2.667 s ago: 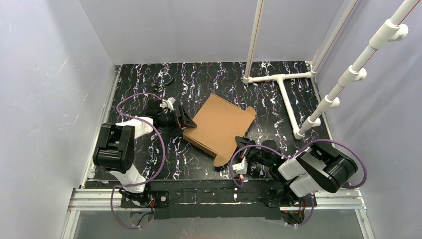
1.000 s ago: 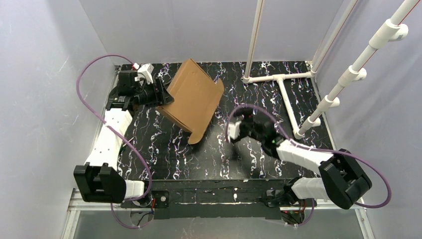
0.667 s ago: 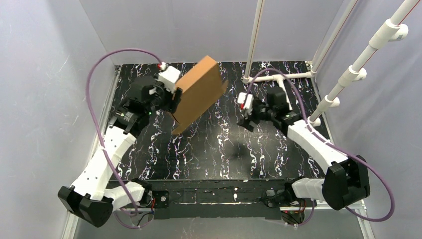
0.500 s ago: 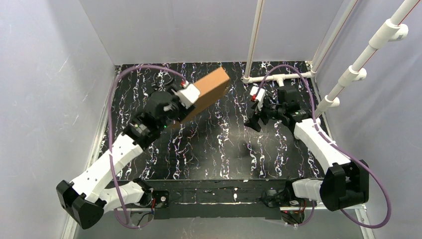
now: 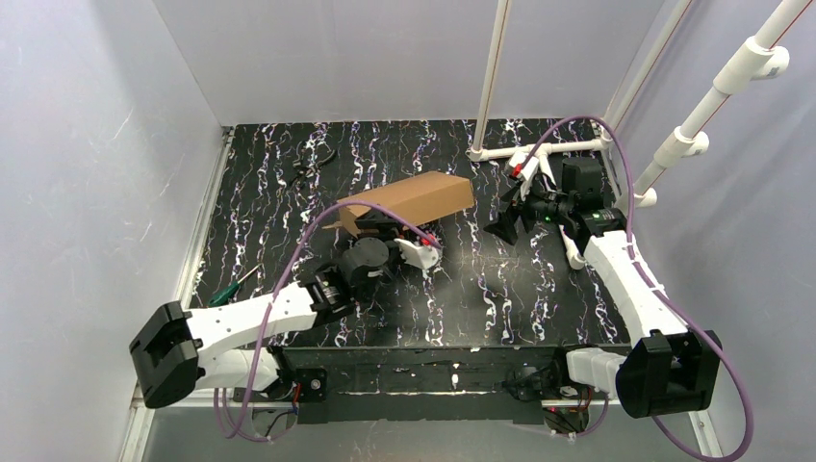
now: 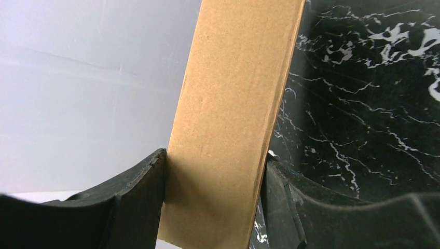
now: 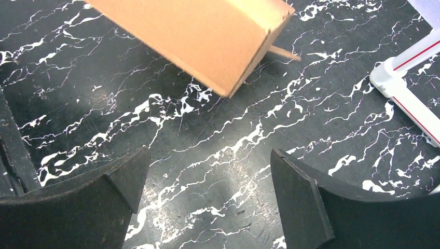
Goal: Fold the paper box
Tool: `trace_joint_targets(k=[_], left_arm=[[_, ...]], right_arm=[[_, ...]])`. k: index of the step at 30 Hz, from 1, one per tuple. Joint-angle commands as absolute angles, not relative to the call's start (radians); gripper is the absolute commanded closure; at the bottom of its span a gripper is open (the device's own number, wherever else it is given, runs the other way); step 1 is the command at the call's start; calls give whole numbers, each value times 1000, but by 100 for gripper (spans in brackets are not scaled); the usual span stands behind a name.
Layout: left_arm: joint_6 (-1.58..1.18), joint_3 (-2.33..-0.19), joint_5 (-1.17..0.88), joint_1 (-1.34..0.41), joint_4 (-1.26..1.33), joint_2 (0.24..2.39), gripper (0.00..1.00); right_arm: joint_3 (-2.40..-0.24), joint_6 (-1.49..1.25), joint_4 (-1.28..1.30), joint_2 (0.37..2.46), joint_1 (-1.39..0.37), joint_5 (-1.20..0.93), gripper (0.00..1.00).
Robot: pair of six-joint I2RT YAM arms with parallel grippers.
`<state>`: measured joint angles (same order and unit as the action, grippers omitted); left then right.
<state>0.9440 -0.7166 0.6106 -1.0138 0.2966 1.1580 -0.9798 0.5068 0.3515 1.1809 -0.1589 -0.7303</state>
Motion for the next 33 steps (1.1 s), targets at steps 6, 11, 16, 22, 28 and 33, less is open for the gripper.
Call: trace_joint_targets(k=[6,11,16,22,28,33], left_arm=[[917,-617,744,-1145,491,1252,92],[795,-591,825,-1207,474,1292,51],[236,-793,664,-1240,-229,1243,3],[-157,-882,393,-1243,-539,1168,2],[-588,-778,266,-1237,-550,939,3],[-1109,-634,346,-1230,-667,829,73]], right_arm=[[-967,499,342,1186,-146,-756,6],[-965,517,353,1190,-146,-744,5],[-960,550,379,1193,-146,-738,5],[-958,566,395,1215,-146,-738,5],[-968,556,393,1264,-167,-668,9],[-995,402,334,1390,-249,-374,61]])
